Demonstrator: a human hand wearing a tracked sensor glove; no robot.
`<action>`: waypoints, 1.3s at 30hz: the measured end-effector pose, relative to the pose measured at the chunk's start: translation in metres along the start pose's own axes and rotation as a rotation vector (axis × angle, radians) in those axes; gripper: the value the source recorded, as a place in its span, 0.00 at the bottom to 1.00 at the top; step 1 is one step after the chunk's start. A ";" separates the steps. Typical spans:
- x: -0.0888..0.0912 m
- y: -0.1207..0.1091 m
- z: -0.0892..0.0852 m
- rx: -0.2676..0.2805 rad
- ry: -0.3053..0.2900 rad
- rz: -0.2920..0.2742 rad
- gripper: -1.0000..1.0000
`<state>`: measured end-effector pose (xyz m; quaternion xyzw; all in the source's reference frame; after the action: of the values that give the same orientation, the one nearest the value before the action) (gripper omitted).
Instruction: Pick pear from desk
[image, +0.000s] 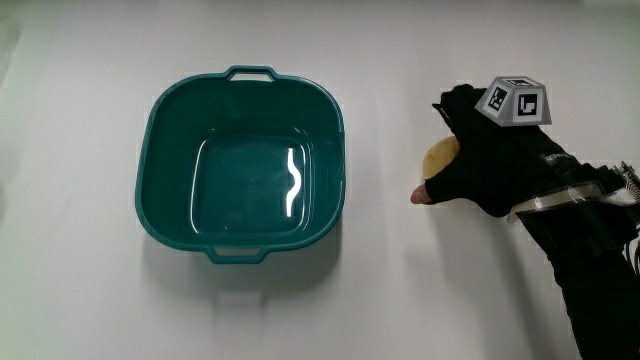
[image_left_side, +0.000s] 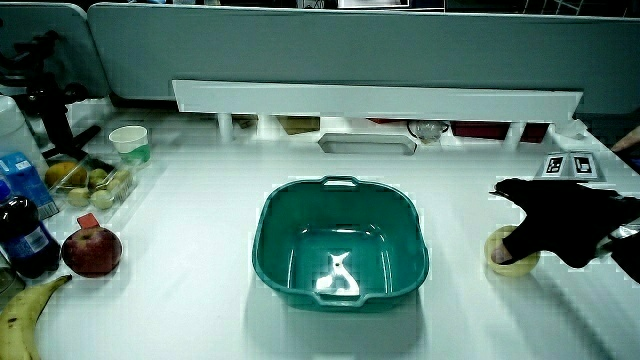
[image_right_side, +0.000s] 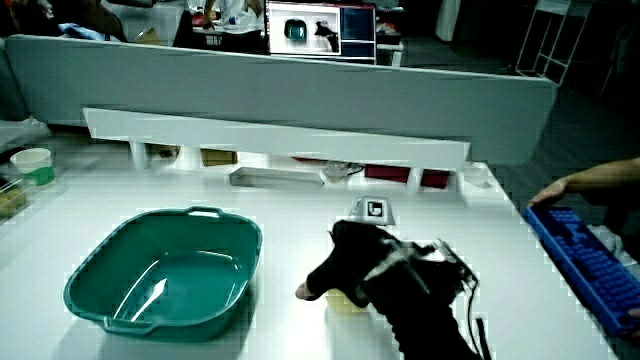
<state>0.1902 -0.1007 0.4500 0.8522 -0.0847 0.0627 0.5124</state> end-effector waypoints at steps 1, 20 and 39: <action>0.003 0.004 -0.002 -0.014 0.005 -0.005 0.50; 0.038 0.035 -0.023 -0.086 0.021 -0.120 0.50; 0.036 0.031 -0.019 0.028 0.000 -0.100 0.68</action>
<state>0.2183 -0.1008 0.4932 0.8626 -0.0410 0.0384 0.5028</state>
